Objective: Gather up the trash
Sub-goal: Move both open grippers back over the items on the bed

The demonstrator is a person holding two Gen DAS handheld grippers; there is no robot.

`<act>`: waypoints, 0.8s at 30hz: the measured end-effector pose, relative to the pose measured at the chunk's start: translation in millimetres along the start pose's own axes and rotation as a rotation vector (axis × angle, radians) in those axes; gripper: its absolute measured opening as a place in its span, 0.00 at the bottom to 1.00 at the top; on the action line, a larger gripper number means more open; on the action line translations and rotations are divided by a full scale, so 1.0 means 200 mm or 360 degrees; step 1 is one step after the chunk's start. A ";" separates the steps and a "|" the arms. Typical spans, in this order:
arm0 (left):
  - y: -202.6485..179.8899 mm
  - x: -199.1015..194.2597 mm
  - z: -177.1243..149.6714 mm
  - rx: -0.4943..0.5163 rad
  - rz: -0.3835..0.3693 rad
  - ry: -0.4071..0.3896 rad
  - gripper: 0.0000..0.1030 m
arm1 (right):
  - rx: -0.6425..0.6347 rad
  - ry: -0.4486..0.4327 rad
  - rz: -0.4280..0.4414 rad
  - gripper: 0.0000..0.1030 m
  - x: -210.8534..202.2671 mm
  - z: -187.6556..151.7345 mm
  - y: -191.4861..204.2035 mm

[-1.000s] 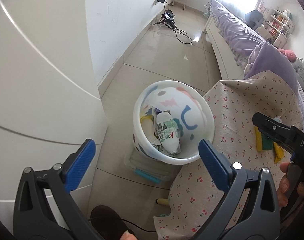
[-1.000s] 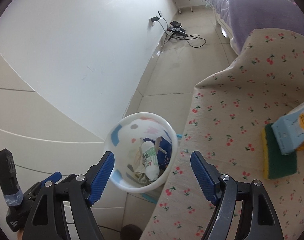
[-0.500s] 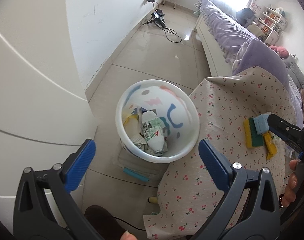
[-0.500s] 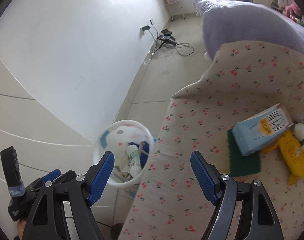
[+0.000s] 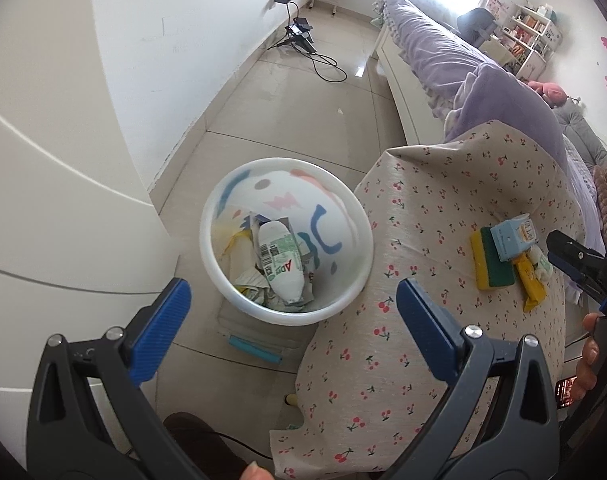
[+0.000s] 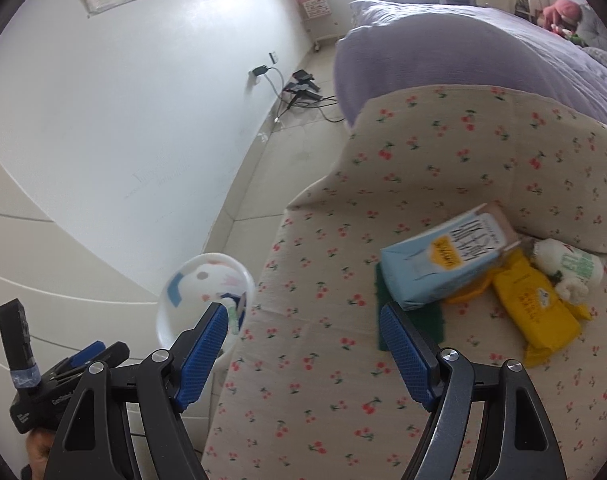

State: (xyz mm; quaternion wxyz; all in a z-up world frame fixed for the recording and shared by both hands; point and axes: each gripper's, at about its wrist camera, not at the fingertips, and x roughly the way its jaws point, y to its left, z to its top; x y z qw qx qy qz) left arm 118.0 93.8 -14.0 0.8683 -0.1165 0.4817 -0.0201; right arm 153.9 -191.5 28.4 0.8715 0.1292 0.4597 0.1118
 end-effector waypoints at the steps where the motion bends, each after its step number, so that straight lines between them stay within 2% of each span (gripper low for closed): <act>1: -0.01 0.00 0.00 0.0005 -0.0002 0.0000 0.99 | 0.0009 -0.0004 -0.0005 0.78 -0.01 0.00 -0.02; 12: -0.14 0.03 0.01 0.0069 -0.0025 0.0008 0.99 | 0.0090 -0.0018 -0.0064 0.78 -0.08 0.01 -0.22; 24: -0.39 0.10 0.02 0.0181 -0.0061 0.0032 0.99 | 0.0240 -0.0045 -0.0183 0.78 -0.19 0.00 -0.60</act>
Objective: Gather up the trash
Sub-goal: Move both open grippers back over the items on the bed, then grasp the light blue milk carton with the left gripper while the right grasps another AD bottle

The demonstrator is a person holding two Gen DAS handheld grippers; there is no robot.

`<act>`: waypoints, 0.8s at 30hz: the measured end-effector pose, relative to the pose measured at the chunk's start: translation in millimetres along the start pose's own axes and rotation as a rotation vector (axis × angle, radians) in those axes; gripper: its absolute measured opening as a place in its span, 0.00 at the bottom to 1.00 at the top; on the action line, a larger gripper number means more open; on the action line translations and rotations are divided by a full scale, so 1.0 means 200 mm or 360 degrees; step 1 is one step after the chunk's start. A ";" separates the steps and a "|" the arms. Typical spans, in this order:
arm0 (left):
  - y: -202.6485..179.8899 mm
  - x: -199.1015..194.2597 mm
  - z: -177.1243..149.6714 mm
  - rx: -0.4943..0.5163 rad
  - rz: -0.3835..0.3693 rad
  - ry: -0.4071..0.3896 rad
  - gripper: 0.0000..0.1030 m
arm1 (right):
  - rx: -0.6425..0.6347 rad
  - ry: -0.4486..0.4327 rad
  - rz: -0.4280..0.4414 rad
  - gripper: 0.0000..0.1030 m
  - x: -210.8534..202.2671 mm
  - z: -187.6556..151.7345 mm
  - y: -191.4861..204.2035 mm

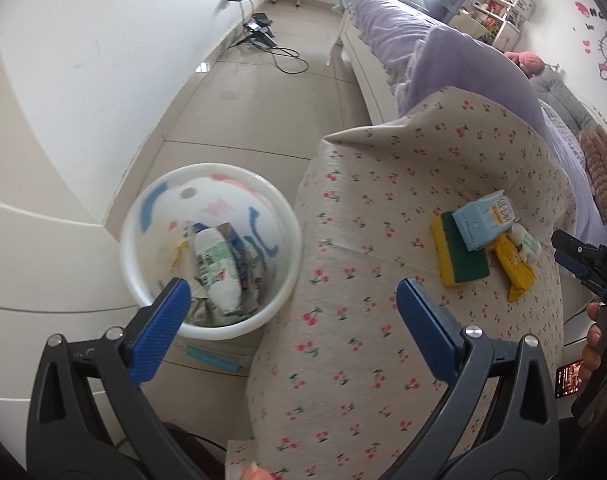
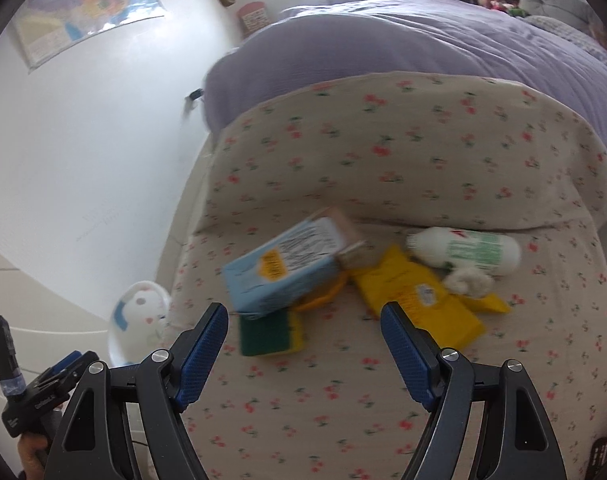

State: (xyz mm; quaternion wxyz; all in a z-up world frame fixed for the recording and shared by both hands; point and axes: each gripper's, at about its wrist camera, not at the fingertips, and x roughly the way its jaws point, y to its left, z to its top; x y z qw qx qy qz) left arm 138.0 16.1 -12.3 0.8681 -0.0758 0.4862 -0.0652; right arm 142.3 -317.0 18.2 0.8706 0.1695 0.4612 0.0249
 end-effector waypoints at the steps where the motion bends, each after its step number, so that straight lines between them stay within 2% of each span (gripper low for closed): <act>1: -0.02 0.01 0.00 0.0014 -0.0005 0.0002 0.99 | 0.0011 0.0001 -0.0010 0.78 0.00 0.00 -0.03; 12: -0.37 0.12 0.09 0.0246 -0.0051 0.0008 0.99 | 0.0067 0.0006 -0.0180 0.78 -0.02 0.09 -0.34; 16: -0.52 0.18 0.13 0.0363 -0.0076 0.0011 0.99 | -0.0015 0.0008 -0.0294 0.78 0.01 0.15 -0.44; 24: -0.83 0.34 0.17 0.0525 -0.0209 0.0076 0.99 | -0.0252 0.0133 -0.0320 0.77 0.19 0.22 -0.49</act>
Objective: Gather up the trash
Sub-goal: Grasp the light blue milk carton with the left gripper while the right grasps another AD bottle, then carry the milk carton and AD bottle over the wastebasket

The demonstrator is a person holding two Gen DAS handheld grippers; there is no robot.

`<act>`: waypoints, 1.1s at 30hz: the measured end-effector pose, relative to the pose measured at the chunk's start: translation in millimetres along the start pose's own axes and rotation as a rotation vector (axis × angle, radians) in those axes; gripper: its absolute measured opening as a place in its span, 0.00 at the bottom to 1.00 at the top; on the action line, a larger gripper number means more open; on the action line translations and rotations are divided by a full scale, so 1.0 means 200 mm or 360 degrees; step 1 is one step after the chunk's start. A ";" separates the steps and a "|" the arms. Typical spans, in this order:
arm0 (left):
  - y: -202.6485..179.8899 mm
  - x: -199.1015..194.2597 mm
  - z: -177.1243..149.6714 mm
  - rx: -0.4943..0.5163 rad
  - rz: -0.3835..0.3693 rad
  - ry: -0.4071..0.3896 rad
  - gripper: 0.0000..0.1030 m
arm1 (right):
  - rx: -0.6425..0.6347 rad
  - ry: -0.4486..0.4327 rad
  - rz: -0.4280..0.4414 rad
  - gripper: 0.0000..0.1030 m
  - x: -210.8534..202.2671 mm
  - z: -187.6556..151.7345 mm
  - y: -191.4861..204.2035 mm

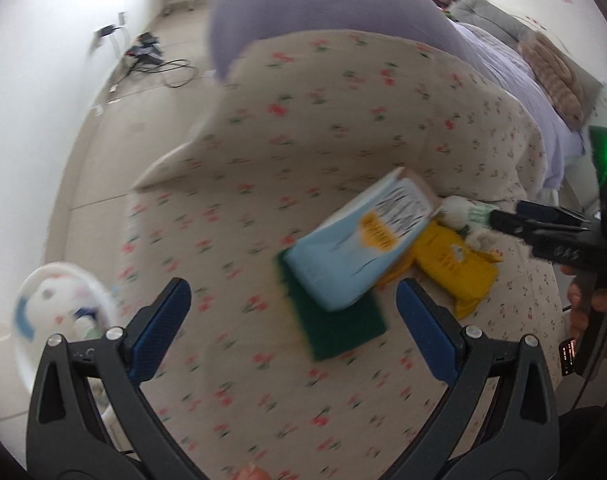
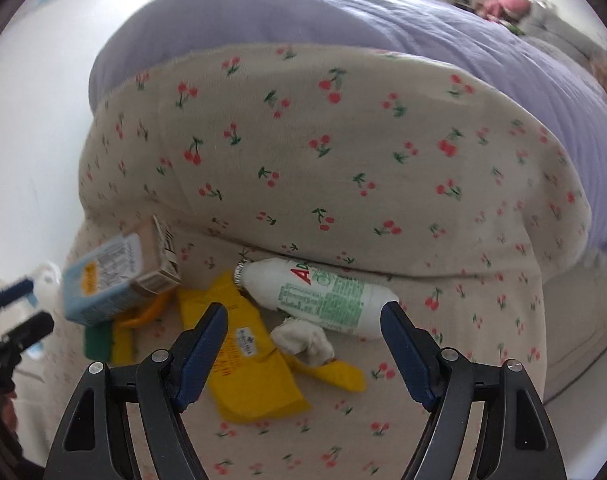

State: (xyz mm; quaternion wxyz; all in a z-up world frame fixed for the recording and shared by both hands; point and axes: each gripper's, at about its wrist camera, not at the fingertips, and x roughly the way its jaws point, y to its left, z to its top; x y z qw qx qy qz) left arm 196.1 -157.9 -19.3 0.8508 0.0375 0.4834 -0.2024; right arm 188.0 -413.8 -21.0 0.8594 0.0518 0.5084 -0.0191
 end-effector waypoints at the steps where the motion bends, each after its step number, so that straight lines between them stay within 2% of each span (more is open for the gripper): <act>1: -0.03 0.02 0.01 0.0019 -0.0021 0.0005 0.99 | -0.0051 0.0003 -0.0021 0.77 0.03 0.01 0.01; 7: -0.12 0.16 0.06 0.0099 -0.0080 0.0050 0.99 | -0.0228 0.0045 -0.0072 0.77 0.16 0.05 0.04; 12: -0.12 0.20 0.07 0.0083 -0.0121 0.0087 0.92 | -0.0277 0.0096 -0.0087 0.75 0.27 0.09 0.09; 15: -0.12 0.18 0.07 0.0081 -0.0143 0.0081 0.81 | -0.0303 0.0127 -0.0099 0.70 0.33 0.10 0.12; 17: -0.12 0.17 0.07 0.0074 -0.0174 0.0081 0.71 | -0.0323 0.0165 -0.0141 0.62 0.36 0.09 0.13; 19: -0.13 0.16 0.06 0.0069 -0.0198 0.0078 0.68 | -0.0362 0.0206 -0.0193 0.55 0.39 0.06 0.15; 22: -0.12 0.12 0.03 0.0058 -0.0229 0.0075 0.65 | -0.0349 0.0220 -0.0189 0.44 0.37 0.05 0.16; 24: -0.11 0.09 0.01 0.0039 -0.0250 0.0060 0.63 | -0.0304 0.0214 -0.0188 0.40 0.34 0.05 0.15; 29: -0.05 0.01 -0.03 -0.0012 -0.0291 0.0031 0.62 | -0.0144 0.0187 -0.0093 0.37 0.22 0.05 0.11; 33: -0.03 -0.05 -0.06 -0.0037 -0.0314 0.0001 0.62 | -0.0034 0.0148 0.0069 0.37 0.11 0.06 0.08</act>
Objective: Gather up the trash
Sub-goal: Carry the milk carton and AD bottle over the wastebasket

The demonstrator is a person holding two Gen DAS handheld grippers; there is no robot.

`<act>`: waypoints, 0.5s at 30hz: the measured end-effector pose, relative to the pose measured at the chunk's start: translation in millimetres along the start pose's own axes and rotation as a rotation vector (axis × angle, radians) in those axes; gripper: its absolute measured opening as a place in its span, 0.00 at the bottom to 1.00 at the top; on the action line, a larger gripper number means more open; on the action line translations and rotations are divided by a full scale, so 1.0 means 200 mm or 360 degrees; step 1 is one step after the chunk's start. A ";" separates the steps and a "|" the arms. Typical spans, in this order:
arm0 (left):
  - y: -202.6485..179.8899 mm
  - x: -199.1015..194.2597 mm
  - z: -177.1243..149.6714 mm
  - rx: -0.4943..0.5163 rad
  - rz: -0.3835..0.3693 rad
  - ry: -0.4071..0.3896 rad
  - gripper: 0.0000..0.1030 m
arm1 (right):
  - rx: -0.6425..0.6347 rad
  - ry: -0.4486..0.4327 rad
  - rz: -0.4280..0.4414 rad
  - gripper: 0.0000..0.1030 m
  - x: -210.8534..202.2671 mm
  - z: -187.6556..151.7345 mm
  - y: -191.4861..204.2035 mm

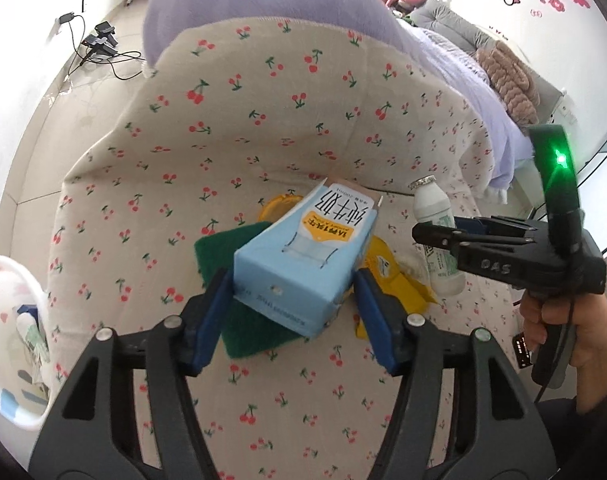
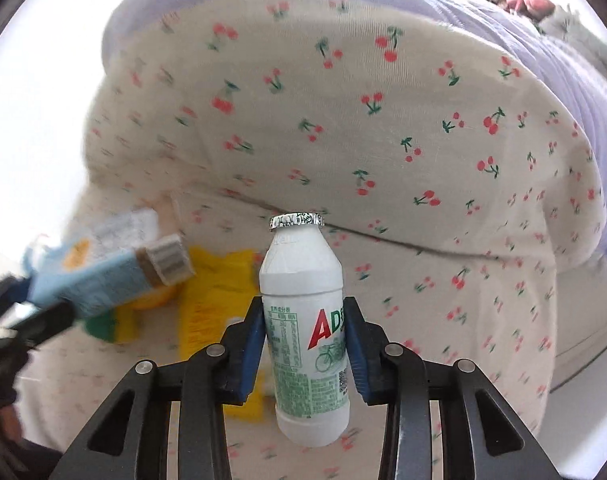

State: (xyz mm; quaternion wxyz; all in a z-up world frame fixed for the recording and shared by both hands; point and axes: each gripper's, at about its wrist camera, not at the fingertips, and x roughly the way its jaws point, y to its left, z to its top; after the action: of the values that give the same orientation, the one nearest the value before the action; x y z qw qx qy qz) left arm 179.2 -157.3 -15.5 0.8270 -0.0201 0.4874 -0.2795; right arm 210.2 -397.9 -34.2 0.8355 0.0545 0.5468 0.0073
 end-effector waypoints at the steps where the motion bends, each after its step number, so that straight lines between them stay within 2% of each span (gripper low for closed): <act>1: 0.01 -0.01 0.00 -0.0003 -0.0001 -0.0007 0.62 | 0.0023 -0.0015 0.0041 0.37 -0.04 0.00 0.00; 7: 0.04 -0.09 -0.03 -0.0032 -0.0027 -0.0043 0.59 | 0.0111 -0.0075 0.0206 0.37 -0.18 -0.06 0.07; 12: 0.09 -0.15 -0.06 -0.0069 -0.0021 -0.0081 0.59 | 0.0134 -0.0090 0.0244 0.37 -0.27 -0.15 0.17; 15: 0.13 -0.21 -0.08 -0.0092 -0.0026 -0.0113 0.58 | 0.0127 -0.0095 0.0256 0.37 -0.25 -0.17 0.23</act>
State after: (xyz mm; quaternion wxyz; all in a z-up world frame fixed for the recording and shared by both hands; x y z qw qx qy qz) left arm 162.4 -112.5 1.7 0.8405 -0.0577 0.4655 -0.2711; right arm 160.5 -353.6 2.2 0.8453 0.1316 0.5154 0.0509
